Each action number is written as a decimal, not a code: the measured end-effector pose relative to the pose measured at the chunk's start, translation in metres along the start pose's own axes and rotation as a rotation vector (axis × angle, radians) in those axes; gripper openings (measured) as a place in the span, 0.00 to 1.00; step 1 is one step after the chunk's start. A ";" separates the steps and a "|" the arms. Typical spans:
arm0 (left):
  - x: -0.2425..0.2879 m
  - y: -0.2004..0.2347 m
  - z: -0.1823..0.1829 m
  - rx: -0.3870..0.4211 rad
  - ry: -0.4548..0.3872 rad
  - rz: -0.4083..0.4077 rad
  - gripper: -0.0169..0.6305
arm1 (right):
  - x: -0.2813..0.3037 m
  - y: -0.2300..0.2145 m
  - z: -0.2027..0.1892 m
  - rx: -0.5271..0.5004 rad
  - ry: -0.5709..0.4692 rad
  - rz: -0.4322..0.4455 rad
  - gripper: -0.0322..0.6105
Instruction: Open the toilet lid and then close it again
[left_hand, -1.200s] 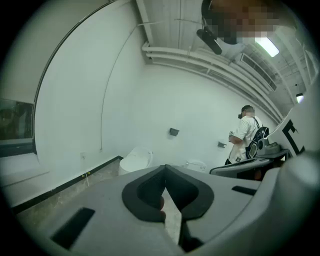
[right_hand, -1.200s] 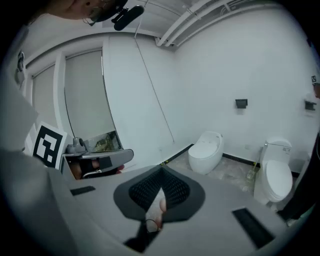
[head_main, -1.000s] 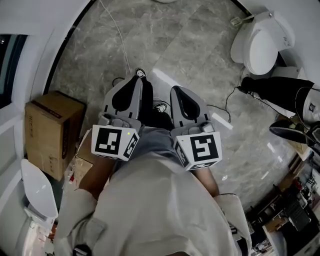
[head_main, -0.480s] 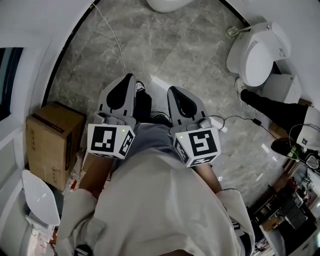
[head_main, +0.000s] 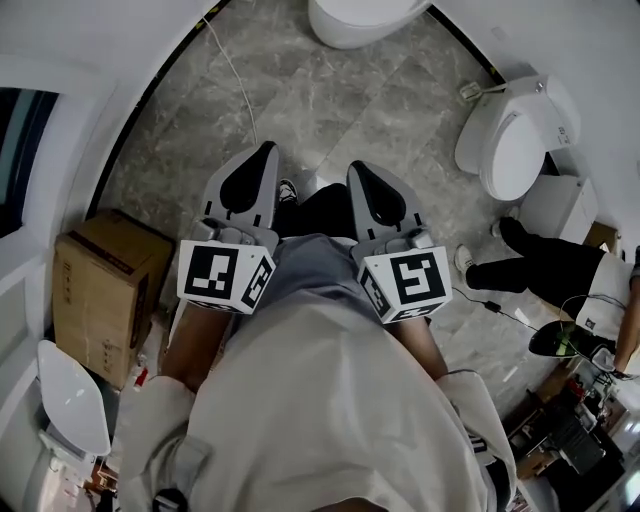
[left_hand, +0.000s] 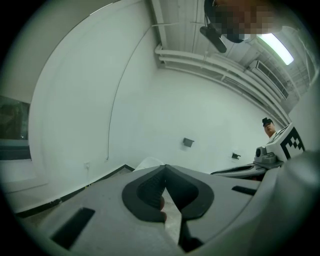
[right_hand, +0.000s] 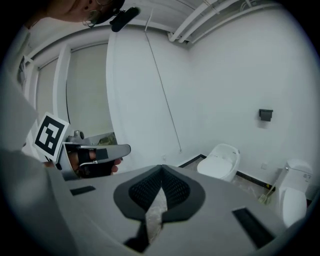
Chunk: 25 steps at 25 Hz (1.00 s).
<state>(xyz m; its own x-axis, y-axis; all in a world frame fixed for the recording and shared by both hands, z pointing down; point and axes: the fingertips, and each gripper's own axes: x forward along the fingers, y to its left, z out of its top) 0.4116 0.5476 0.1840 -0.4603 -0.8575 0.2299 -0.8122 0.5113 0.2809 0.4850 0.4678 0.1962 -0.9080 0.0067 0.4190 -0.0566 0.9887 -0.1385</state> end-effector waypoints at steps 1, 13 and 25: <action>0.001 0.003 0.002 -0.006 -0.003 0.006 0.03 | 0.004 0.002 0.002 -0.002 0.006 0.014 0.06; 0.027 0.044 0.018 0.009 0.011 0.041 0.03 | 0.060 -0.003 0.023 0.016 0.013 0.001 0.06; 0.123 0.081 0.045 -0.003 0.032 0.056 0.03 | 0.132 -0.073 0.059 0.036 0.038 -0.012 0.06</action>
<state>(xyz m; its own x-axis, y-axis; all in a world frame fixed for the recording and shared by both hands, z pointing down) 0.2736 0.4808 0.1932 -0.4934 -0.8250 0.2754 -0.7843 0.5589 0.2692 0.3444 0.3872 0.2084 -0.8908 0.0010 0.4545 -0.0831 0.9828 -0.1650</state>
